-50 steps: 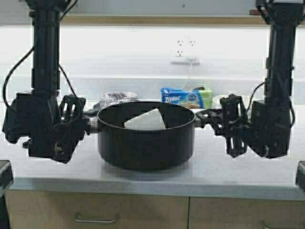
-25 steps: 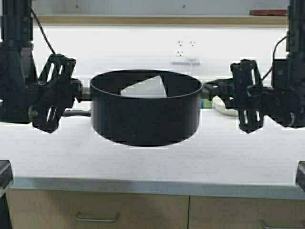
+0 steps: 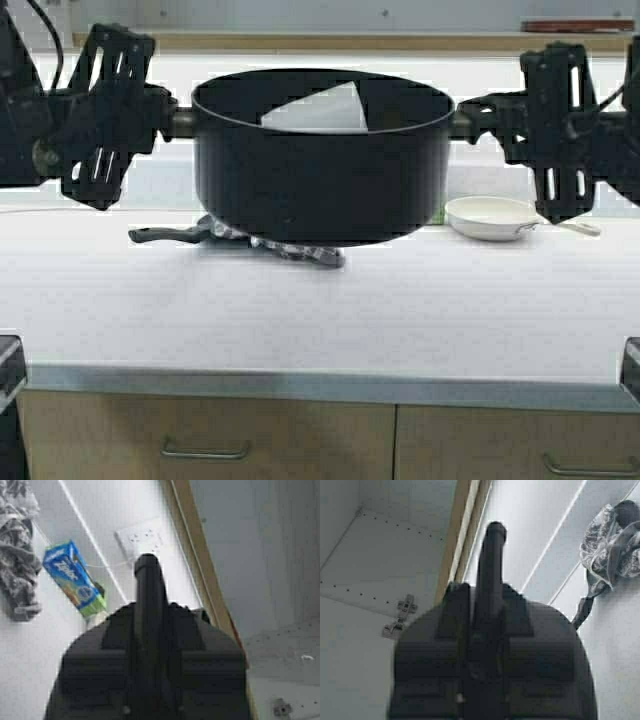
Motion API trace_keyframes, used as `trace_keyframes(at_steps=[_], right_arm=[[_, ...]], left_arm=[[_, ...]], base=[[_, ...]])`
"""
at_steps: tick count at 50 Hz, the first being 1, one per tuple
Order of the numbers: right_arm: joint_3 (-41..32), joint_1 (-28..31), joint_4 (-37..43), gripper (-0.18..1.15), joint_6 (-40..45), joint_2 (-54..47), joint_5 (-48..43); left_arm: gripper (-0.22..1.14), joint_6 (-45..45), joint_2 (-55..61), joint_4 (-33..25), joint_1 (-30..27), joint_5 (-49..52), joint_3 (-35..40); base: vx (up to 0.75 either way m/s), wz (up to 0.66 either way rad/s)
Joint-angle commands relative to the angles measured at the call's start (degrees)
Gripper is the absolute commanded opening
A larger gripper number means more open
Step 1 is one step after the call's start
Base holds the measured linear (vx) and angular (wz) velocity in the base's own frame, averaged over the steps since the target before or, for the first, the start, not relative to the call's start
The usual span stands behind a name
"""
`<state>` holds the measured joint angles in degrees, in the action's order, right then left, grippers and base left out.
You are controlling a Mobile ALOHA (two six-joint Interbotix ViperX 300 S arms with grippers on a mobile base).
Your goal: Open the cabinet, put the pot inside, then close it
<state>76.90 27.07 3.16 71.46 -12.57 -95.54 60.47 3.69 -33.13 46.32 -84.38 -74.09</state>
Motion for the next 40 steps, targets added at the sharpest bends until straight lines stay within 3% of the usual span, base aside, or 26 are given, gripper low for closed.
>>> trace_keyframes(at_steps=[1,19,30,40], right_arm=[[-0.1,4.0,-0.8,0.07,-3.3,6.3,2.7],[-1.9,4.4,0.2,0.07,-3.8,27.5,24.6],[-8.6,3.6,0.4,0.07,-9.4,37.5,41.0],[-15.1,1.1,0.5,0.07,-11.4,40.6,49.8]], left_arm=[[0.02,-7.6,-6.2,0.4,4.1,5.9,3.3],[0.02,-17.2,-15.8,-0.5,4.9,18.9,10.5],[0.02,-21.0,-16.9,-0.6,4.3,24.1,17.5],[0.02,-23.6,-16.9,-0.3,2.1,30.0,24.8]], base=[[-0.02,0.01],[-0.02,0.00],[-0.01,0.00],[0.00,0.00]])
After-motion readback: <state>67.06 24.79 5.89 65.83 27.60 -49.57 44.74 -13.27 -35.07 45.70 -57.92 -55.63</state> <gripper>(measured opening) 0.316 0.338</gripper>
